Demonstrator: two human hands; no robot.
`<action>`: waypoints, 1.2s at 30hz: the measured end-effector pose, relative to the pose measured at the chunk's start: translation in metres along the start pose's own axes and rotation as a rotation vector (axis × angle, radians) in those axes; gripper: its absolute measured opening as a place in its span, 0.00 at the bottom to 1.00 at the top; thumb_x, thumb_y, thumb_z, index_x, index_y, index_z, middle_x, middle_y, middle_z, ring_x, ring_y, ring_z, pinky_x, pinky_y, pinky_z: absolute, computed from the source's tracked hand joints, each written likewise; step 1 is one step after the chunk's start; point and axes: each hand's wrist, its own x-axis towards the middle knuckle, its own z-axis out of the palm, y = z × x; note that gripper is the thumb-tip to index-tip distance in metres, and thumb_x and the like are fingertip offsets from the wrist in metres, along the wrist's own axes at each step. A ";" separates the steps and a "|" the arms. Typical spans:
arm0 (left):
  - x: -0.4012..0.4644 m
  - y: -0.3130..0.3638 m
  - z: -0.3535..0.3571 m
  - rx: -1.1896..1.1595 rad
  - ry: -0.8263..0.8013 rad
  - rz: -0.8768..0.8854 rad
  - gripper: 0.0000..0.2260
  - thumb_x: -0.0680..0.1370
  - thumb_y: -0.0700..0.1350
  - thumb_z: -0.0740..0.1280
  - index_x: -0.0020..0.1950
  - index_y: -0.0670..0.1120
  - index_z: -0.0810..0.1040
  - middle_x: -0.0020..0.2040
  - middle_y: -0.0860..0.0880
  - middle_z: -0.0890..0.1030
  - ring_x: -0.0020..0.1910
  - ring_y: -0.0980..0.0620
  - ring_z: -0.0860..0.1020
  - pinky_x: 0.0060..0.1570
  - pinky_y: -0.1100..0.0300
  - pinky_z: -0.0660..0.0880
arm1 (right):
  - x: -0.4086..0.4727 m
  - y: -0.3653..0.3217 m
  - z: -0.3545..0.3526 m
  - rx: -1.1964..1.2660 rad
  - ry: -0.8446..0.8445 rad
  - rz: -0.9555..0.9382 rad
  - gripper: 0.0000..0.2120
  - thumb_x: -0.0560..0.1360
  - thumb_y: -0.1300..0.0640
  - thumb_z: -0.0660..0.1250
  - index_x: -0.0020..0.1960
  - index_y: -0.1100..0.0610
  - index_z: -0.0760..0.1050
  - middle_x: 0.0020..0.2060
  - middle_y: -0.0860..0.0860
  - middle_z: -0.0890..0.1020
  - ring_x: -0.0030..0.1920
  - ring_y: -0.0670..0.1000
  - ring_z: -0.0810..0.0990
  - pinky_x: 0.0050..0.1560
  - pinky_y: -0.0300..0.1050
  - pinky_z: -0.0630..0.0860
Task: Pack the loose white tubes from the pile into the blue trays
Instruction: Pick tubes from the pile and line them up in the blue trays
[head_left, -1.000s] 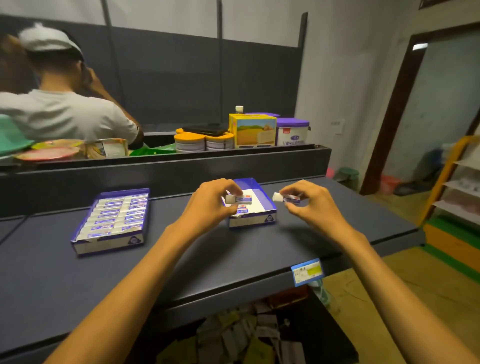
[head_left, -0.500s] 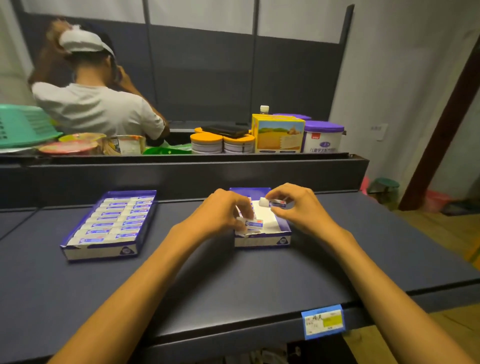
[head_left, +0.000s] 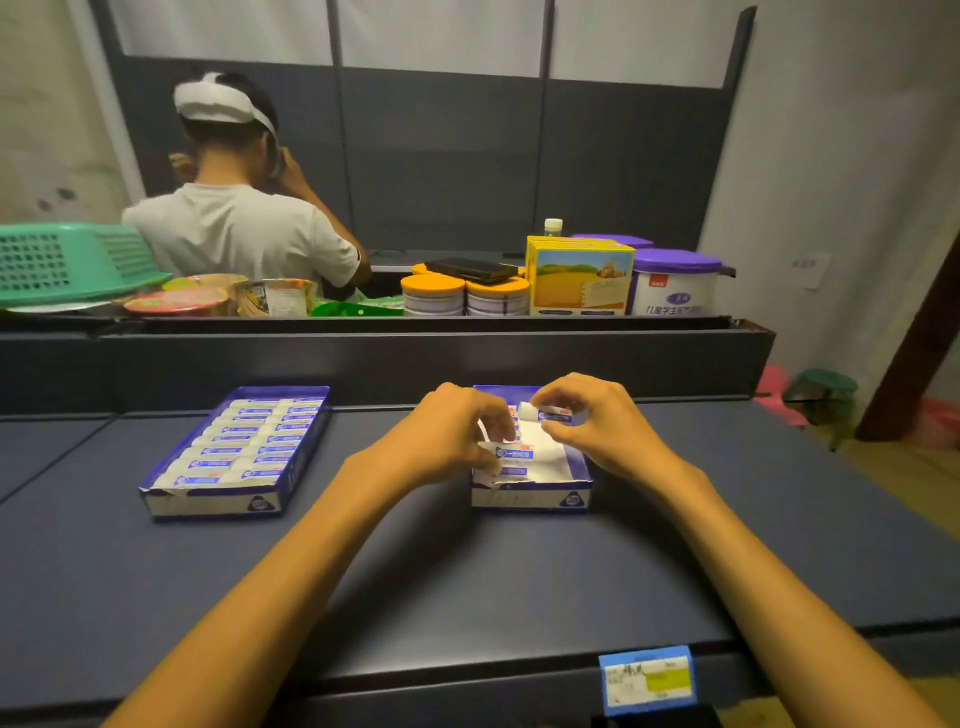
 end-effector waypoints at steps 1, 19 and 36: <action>-0.002 0.002 0.000 -0.003 -0.010 -0.012 0.13 0.71 0.44 0.76 0.55 0.51 0.81 0.55 0.51 0.82 0.48 0.55 0.79 0.40 0.69 0.74 | -0.001 0.002 0.000 0.005 -0.007 0.000 0.12 0.73 0.59 0.73 0.56 0.54 0.79 0.54 0.47 0.80 0.54 0.47 0.77 0.48 0.35 0.75; 0.022 0.029 -0.005 0.233 -0.311 -0.178 0.12 0.73 0.44 0.74 0.56 0.47 0.83 0.59 0.48 0.81 0.55 0.51 0.78 0.42 0.66 0.73 | -0.006 0.017 -0.005 0.088 -0.063 -0.037 0.11 0.73 0.58 0.73 0.55 0.53 0.79 0.55 0.49 0.80 0.52 0.45 0.77 0.48 0.36 0.76; 0.017 0.024 -0.011 0.243 -0.377 -0.123 0.14 0.76 0.45 0.70 0.62 0.48 0.80 0.61 0.50 0.80 0.58 0.51 0.77 0.40 0.69 0.72 | 0.002 0.027 -0.007 0.075 -0.046 -0.033 0.11 0.73 0.58 0.72 0.55 0.53 0.79 0.55 0.48 0.80 0.53 0.45 0.77 0.48 0.34 0.75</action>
